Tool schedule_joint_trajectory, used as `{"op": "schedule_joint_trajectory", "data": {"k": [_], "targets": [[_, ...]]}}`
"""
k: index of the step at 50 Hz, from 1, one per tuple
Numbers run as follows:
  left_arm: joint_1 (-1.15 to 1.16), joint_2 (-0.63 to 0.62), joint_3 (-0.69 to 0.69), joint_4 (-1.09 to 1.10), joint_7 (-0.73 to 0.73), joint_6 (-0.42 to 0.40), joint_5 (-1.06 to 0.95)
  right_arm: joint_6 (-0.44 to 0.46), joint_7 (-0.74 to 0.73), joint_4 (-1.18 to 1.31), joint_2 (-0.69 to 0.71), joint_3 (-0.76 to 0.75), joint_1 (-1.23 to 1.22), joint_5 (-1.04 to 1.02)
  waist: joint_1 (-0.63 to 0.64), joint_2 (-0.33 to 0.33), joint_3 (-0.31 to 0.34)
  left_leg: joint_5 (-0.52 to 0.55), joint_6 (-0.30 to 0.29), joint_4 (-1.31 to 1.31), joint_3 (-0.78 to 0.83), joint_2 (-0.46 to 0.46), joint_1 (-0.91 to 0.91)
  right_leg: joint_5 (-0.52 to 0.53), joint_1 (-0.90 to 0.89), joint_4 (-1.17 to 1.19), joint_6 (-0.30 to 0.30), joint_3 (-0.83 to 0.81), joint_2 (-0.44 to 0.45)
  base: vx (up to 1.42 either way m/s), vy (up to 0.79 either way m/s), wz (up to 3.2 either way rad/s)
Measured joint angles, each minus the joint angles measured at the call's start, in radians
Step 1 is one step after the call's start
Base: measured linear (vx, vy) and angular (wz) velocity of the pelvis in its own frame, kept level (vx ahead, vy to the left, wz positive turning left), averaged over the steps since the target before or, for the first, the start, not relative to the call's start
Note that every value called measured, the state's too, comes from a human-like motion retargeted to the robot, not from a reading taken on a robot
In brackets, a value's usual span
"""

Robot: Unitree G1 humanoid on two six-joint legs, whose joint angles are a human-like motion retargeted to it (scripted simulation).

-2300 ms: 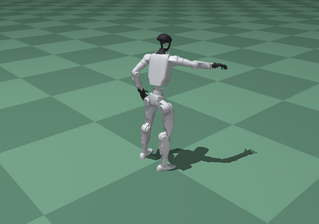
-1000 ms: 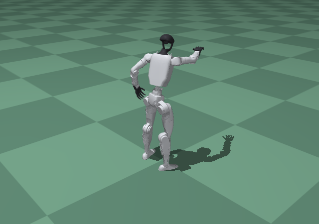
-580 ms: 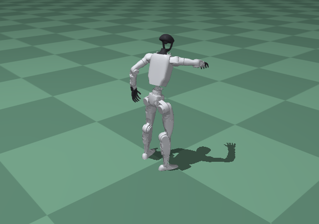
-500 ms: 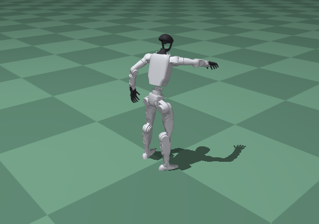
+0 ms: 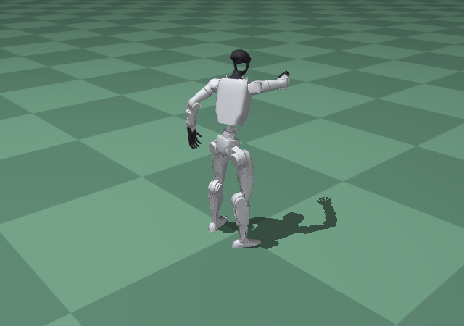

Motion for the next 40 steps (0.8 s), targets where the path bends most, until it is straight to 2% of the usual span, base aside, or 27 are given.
{"op": "schedule_joint_trajectory", "data": {"k": [6,11,16,23,26,29,34,40], "targets": [[0.031,-0.025,0.016,-0.02,0.009,0.021,-0.028,-0.031,0.083,-0.296,-0.094,0.0,0.122,0.04,-0.041,-0.01,0.011,-0.012,0.0,0.0,-0.019,0.002,0.014,-0.023,0.021,0.011,0.0,-0.012,-0.007,0.05,0.01,0.14],[0.053,-0.053,0.016,-0.022,0.022,0.026,-0.054,-0.06,0.115,-0.363,-0.223,0.0,0.284,0.076,-0.075,-0.011,0.02,-0.021,0.0,0.0,-0.042,0.007,0.028,-0.045,0.04,0.026,0.0,-0.031,-0.01,0.06,0.01,0.21],[0.06,-0.088,0.005,-0.009,0.033,0.024,-0.056,-0.055,0.151,-0.191,-0.316,-0.023,0.437,0.113,-0.1,0.002,0.019,-0.026,0.0,0.0,-0.061,0.014,0.031,-0.059,0.048,0.042,0.0,-0.051,-0.007,0.03,0.01,0.15],[0.033,-0.079,-0.01,0.017,0.022,0.023,-0.057,0.026,0.211,0.323,-0.321,-0.32,0.648,0.16,-0.076,-0.003,0.011,-0.028,0.0,0.0,-0.085,0.009,0.025,-0.066,0.053,0.049,0.0,-0.073,-0.018,0.01,0.01,0.08],[0.025,-0.059,-0.012,0.007,0.013,0.014,-0.062,0.059,0.2,0.492,-0.319,-0.395,0.623,0.153,-0.048,-0.009,0.003,-0.026,0.0,0.0,-0.093,-0.001,0.015,-0.064,0.051,0.043,0.0,-0.081,-0.028,0.01,0.02,0.12],[0.018,-0.042,-0.007,-0.013,0.011,0.007,-0.079,0.079,0.169,0.567,-0.32,-0.404,0.535,0.16,-0.02,-0.017,0.0,-0.023,0.0,0.0,-0.099,-0.013,0.006,-0.059,0.051,0.035,0.0,-0.088,-0.039,0.01,0.01,0.12],[0.01,-0.041,-0.008,-0.031,0.011,0.008,-0.101,0.095,0.113,0.535,-0.265,-0.284,0.279,0.247,0.006,-0.018,-0.003,-0.017,0.0,0.0,-0.104,-0.024,-0.005,-0.047,0.05,0.021,0.0,-0.093,-0.045,0.0,0.0,0.0],[0.001,-0.035,-0.022,-0.028,0.023,0.003,-0.075,0.085,0.028,0.468,-0.082,-0.192,0.052,0.357,0.028,-0.015,-0.017,-0.012,0.0,0.0,-0.094,-0.015,-0.021,-0.031,0.029,0.015,0.0,-0.084,-0.029,0.0,-0.04,-0.07]]}}
